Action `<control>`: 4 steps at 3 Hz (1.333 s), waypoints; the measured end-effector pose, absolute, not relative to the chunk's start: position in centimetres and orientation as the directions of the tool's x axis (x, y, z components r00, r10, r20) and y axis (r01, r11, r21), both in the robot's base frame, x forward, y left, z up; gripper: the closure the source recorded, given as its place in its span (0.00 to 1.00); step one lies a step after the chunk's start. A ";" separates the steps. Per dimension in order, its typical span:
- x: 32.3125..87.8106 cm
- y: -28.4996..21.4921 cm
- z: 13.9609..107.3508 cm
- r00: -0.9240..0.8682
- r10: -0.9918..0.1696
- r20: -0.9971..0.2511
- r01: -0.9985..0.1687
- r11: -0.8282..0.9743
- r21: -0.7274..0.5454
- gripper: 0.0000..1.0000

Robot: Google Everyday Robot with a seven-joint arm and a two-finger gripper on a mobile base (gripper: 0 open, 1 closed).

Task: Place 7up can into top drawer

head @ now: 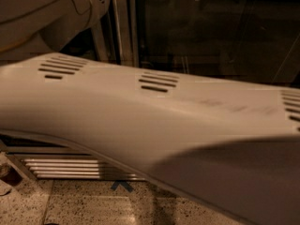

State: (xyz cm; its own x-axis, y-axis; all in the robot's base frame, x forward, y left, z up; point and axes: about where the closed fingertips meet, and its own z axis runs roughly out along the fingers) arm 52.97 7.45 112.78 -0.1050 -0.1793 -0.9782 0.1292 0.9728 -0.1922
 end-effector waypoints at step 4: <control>54.5 10.3 110.0 -0.396 0.235 -0.888 0.249 0.958 0.142 0.00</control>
Offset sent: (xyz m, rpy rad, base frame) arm 0.0167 -0.0009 -0.0329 0.2840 0.1752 -0.1633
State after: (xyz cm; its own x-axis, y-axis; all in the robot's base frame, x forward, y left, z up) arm 54.48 10.33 110.01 -0.3959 0.2347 -0.8878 0.2490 0.9580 0.1422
